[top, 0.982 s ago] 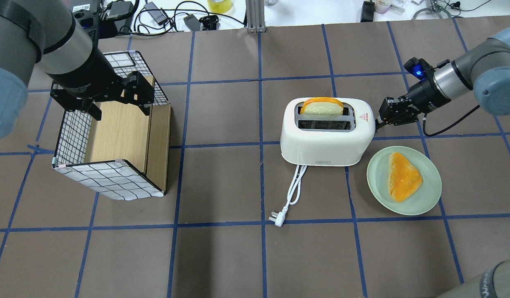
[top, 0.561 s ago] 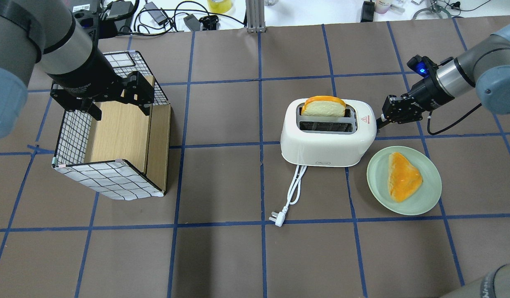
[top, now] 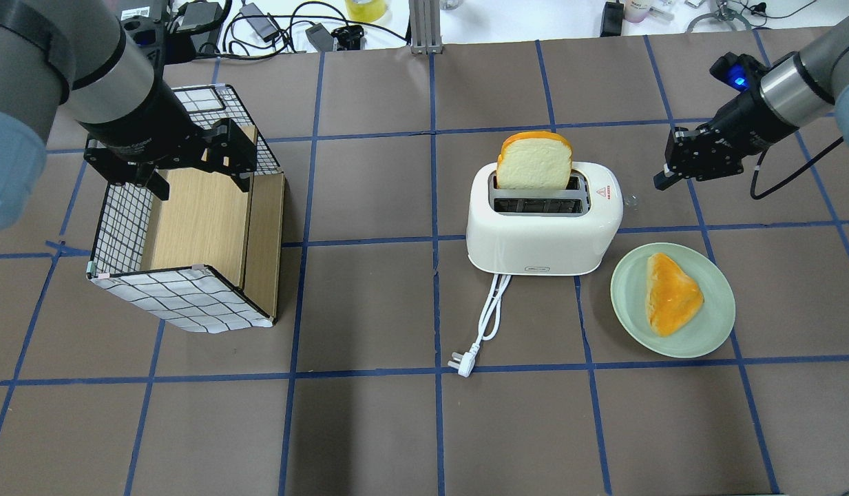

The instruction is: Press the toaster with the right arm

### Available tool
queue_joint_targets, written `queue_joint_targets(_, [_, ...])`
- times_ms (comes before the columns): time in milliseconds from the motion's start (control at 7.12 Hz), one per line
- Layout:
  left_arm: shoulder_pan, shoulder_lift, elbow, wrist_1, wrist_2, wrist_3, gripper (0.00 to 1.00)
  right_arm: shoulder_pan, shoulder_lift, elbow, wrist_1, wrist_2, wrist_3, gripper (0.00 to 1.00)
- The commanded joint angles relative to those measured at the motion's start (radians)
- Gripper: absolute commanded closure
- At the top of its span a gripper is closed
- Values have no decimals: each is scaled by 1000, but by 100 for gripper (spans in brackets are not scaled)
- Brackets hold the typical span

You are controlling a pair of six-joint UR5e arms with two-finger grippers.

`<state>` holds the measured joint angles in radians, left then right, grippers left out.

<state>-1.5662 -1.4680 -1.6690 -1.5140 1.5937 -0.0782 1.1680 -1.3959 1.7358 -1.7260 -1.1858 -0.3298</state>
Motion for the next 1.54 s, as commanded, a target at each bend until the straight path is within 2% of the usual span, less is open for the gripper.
queue_joint_targets(0, [0,0,0,0,0,0,0,4,-87,-50,44,-118,3,85])
queue_joint_targets(281, [0,0,0,0,0,0,0,15,-117,-175,202,-191,18,82])
queue_joint_targets(421, [0,0,0,0,0,0,0,27,-111,-220,212,-199,44,75])
queue_joint_targets(561, [0,0,0,0,-1,0,0,47,-115,-234,212,-234,96,57])
queue_joint_targets(702, [0,0,0,0,-1,0,0,83,-117,-252,204,-288,100,26])
queue_joint_targets(842, [0,0,0,0,-1,0,0,135,-114,-274,197,-340,130,3])
queue_joint_targets(982, [0,0,0,0,-1,0,0,183,-111,-285,197,-374,211,0])
queue_joint_targets(1263, [0,0,0,0,0,0,0,258,-106,-285,168,-437,247,0])
queue_joint_targets(1404, [0,0,0,0,-1,0,0,298,-103,-285,155,-431,332,0])
